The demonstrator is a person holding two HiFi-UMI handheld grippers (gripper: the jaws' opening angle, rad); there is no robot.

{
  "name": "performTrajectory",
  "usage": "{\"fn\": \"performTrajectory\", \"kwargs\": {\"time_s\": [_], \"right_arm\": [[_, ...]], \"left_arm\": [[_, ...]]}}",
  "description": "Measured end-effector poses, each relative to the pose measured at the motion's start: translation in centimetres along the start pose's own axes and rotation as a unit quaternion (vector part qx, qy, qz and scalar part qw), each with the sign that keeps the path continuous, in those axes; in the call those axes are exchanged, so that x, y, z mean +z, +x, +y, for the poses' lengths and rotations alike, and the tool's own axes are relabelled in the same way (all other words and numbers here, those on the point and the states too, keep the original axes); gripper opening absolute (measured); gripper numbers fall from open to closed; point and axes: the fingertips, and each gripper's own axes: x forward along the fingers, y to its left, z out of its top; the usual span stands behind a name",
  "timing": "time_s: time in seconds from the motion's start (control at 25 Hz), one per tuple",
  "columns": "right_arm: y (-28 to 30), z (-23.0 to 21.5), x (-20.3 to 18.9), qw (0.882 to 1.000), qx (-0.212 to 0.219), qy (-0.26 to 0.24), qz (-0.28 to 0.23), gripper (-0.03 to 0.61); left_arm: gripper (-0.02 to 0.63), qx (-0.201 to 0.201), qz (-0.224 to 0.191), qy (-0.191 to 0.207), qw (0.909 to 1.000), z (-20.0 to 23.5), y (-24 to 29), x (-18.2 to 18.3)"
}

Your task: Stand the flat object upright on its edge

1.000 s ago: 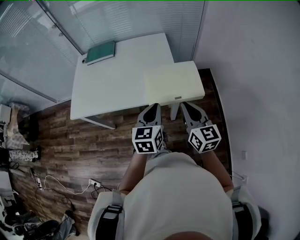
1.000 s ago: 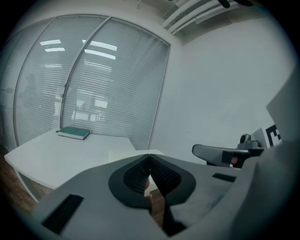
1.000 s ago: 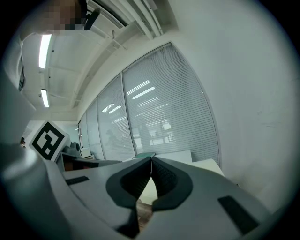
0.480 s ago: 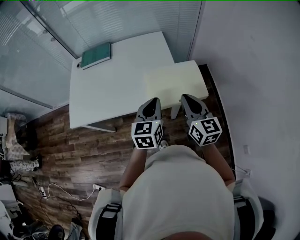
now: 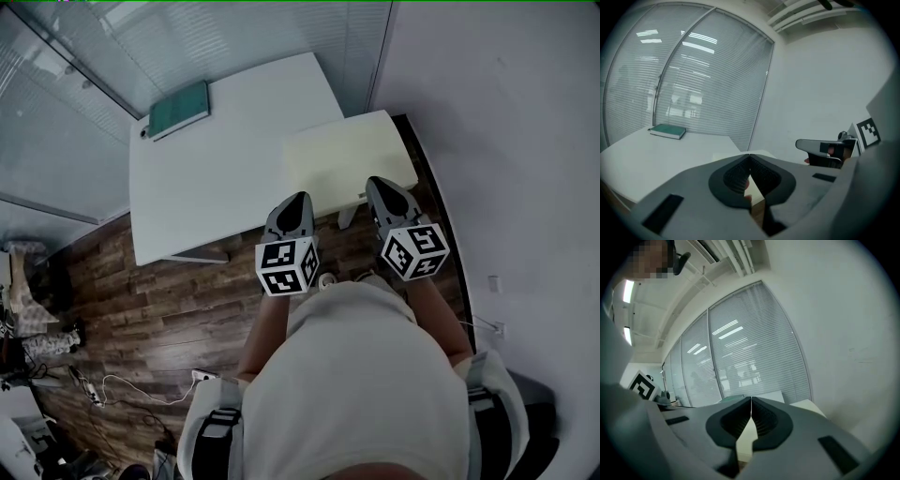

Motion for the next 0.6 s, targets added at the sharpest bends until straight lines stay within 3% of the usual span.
{"fn": "performTrajectory", "kwargs": {"time_s": [0.28,0.6], "right_arm": [[0.1,-2.4,-1.6,0.999,-0.018,0.047,0.004,0.018],[-0.9,-7.7,-5.4,0.988,-0.046,0.144,0.007,0.018]], "left_arm": [[0.02,0.004,0.016,-0.004,0.9999,0.9,1.3,-1.1],[0.02,0.003,0.019,-0.016,0.9997,0.1,3.0,-2.4]]}}
